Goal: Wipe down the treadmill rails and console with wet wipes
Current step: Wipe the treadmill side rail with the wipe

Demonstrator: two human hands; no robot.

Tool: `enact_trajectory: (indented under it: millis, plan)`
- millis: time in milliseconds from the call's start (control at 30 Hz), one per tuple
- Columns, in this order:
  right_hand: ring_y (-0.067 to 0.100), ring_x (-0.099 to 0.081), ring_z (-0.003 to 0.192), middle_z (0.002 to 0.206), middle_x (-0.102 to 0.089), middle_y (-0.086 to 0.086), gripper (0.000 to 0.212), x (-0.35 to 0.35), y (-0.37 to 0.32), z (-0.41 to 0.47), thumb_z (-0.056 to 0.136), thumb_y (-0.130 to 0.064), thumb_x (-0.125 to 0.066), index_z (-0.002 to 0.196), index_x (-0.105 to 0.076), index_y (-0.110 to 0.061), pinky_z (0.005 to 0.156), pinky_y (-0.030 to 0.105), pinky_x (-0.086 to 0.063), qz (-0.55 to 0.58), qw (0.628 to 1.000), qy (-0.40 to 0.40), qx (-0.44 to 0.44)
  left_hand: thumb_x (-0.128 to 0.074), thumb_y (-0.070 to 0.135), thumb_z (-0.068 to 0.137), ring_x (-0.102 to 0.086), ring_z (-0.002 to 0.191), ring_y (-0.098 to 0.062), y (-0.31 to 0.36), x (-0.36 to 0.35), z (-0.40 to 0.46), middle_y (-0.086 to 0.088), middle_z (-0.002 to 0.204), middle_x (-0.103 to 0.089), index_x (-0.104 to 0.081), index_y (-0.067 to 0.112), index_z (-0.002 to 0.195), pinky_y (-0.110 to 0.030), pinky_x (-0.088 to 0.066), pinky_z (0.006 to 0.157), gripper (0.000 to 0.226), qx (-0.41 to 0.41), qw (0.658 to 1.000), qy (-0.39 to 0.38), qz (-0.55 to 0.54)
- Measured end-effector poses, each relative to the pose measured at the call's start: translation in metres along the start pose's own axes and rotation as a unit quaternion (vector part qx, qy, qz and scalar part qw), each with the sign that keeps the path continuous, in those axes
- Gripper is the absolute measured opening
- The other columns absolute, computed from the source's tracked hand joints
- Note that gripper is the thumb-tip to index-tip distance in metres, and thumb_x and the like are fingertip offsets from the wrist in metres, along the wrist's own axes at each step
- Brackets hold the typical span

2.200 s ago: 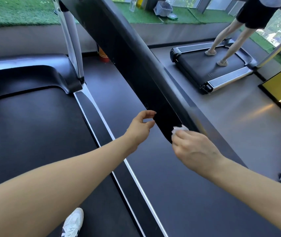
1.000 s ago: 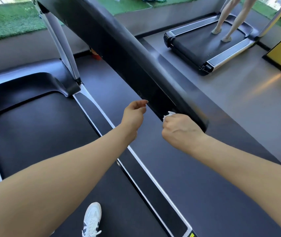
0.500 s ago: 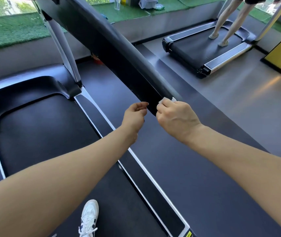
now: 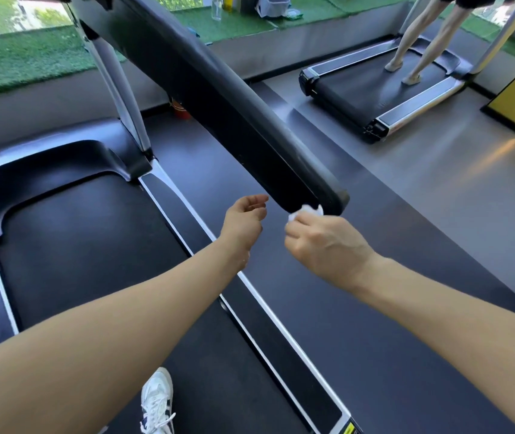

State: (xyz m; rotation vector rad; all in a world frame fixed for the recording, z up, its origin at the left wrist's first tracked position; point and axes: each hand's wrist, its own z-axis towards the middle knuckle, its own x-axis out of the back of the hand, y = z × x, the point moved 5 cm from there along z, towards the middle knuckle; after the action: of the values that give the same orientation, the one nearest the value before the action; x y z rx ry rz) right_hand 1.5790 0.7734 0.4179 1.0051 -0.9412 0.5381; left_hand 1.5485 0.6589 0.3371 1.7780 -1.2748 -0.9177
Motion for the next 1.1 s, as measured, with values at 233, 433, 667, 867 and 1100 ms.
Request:
enact_trajectory:
  millis: [233, 433, 667, 867, 1100]
  plan:
    - [0.022, -0.055, 0.049, 0.053, -0.057, 0.004, 0.030, -0.032, 0.004, -0.014, 0.045, 0.012, -0.046, 0.045, -0.062, -0.013, 0.041, 0.017, -0.040, -0.011, 0.984, -0.168, -0.065, -0.047, 0.003, 0.095, -0.053, 0.089, 0.002, -0.012, 0.002, 0.005, 0.006, 0.108, -0.057, -0.061, 0.023, 0.110, -0.023, -0.046, 0.082, 0.028, 0.013, 1.000, -0.009, 0.017]
    - [0.022, -0.052, 0.069, 0.066, -0.044, 0.006, 0.034, -0.008, -0.006, 0.034, 0.056, 0.018, -0.068, 0.068, -0.056, -0.012, 0.054, 0.023, -0.034, 0.185, 0.953, -0.176, -0.163, -0.049, 0.000, 0.093, -0.056, 0.099, -0.008, 0.007, 0.024, 0.006, 0.007, 0.104, -0.059, -0.061, 0.023, 0.104, -0.021, -0.048, 0.079, 0.028, 0.022, 1.000, -0.009, 0.006]
    - [0.019, -0.046, 0.100, 0.111, -0.052, 0.000, 0.021, 0.020, 0.026, 0.159, 0.089, 0.002, -0.053, 0.101, -0.063, -0.011, 0.068, 0.022, -0.038, 0.250, 0.948, -0.086, -0.176, -0.053, 0.006, 0.090, -0.062, 0.091, -0.015, 0.103, 0.095, 0.011, -0.003, 0.100, -0.067, -0.061, 0.015, 0.109, -0.027, -0.050, 0.079, 0.023, 0.009, 1.000, 0.002, -0.028]
    - [0.024, -0.056, 0.086, 0.098, -0.057, 0.011, 0.011, 0.067, 0.068, 0.266, 0.086, -0.005, -0.063, 0.080, -0.066, 0.003, 0.068, 0.028, -0.041, 0.350, 0.888, 0.044, -0.296, -0.047, 0.016, 0.099, -0.053, 0.071, -0.009, 0.210, 0.165, 0.011, 0.003, 0.085, -0.059, -0.060, 0.018, 0.087, -0.022, -0.041, 0.065, 0.018, -0.020, 0.996, 0.036, -0.084]
    - [0.015, -0.054, 0.076, 0.092, -0.060, 0.010, 0.006, 0.105, 0.095, 0.357, 0.082, -0.004, -0.068, 0.082, -0.072, 0.001, 0.071, 0.016, -0.037, 0.424, 0.833, 0.129, -0.332, -0.044, 0.030, 0.101, -0.061, 0.077, -0.009, 0.304, 0.218, 0.025, 0.003, 0.083, -0.064, -0.060, 0.017, 0.087, -0.023, -0.046, 0.069, 0.025, -0.010, 0.993, 0.023, -0.118]
